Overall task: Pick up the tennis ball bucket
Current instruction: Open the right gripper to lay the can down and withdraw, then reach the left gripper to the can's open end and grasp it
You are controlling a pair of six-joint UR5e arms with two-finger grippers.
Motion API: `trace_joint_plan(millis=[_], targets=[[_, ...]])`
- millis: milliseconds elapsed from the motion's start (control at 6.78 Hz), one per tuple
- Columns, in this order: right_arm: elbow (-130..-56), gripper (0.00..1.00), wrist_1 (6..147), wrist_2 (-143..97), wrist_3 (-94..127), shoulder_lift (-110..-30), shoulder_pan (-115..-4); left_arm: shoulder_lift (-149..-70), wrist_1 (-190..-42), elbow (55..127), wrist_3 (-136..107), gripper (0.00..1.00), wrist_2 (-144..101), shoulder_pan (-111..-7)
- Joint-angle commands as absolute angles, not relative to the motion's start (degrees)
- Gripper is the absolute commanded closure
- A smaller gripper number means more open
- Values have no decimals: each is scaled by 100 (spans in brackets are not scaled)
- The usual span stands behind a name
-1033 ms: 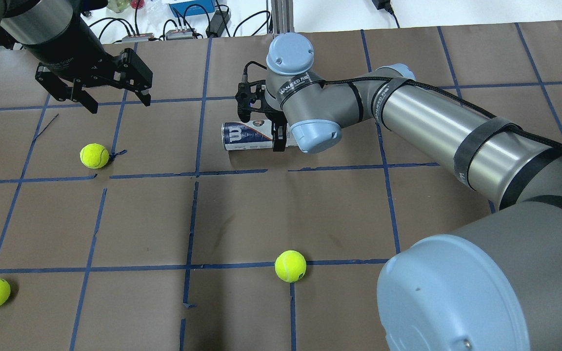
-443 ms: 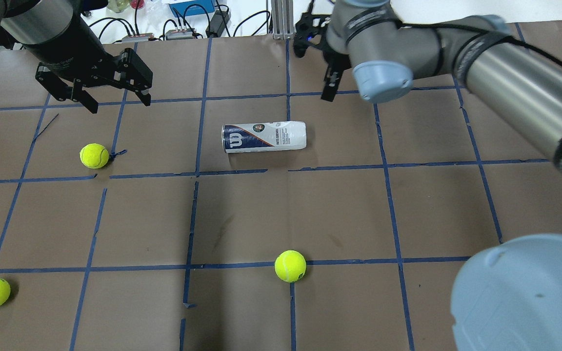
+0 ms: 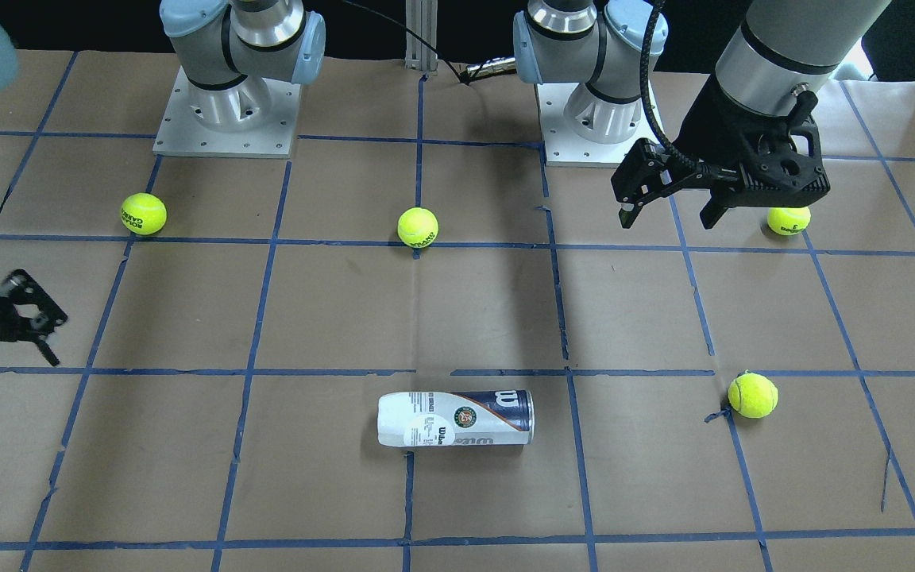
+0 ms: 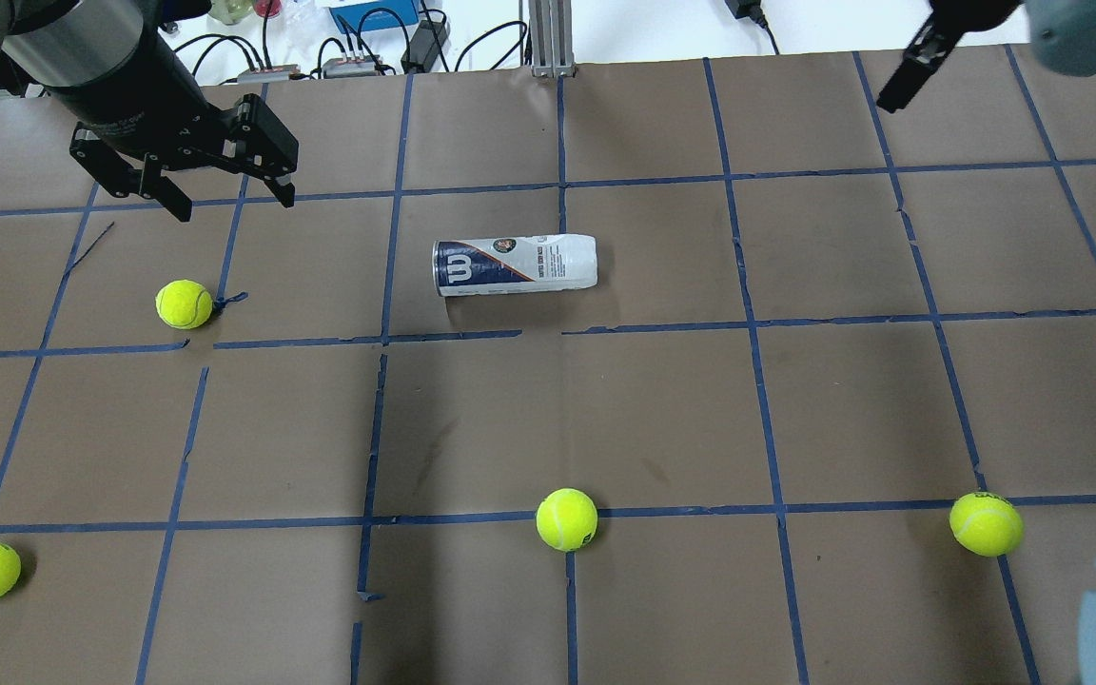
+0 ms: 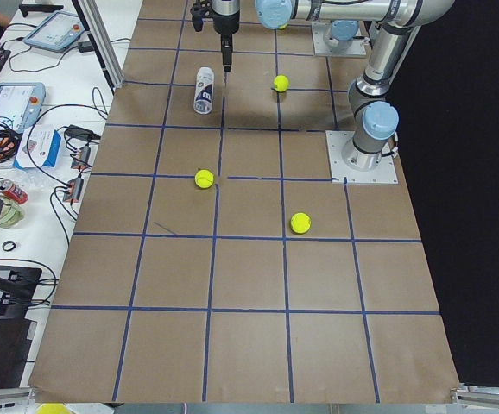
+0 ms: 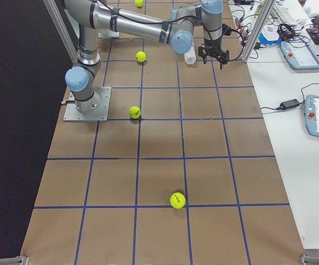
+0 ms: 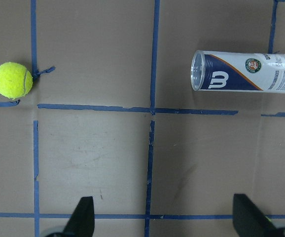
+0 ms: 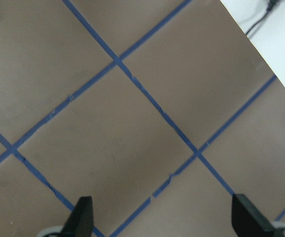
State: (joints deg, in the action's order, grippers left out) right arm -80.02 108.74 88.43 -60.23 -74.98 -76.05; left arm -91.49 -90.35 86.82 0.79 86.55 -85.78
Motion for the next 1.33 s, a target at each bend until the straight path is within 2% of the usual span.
trace_joint_plan(millis=[0,148,443,590,885,1033,1180], targets=[[-7753,0,9875,8955,-5819,-7805,-7277,-9149,-9035,8684,79,0,8648,-8587],[-7665,0,9827,8956,-5401,-7944,-7277,-9210,-9035,8684,79,0,8596,-8596],[-7673,0,8225,8939,-5117,-9003,-7172,-9316,-9027,8867,114,0,8526,-8631],[-7655,0,8227,8938,-4933,-9148,-7154,-9386,-8965,8955,114,0,8134,-8613],[-7725,0,7903,8939,-4679,-9106,-7102,-10007,-8921,8956,236,0,7700,-8613],[-7578,0,8084,8912,-3371,-8853,-7110,-10463,-8756,8930,464,0,7264,-8605],[-7576,0,7851,8999,-3262,-8772,-7093,-10972,-8336,8895,431,0,7042,-8596]])
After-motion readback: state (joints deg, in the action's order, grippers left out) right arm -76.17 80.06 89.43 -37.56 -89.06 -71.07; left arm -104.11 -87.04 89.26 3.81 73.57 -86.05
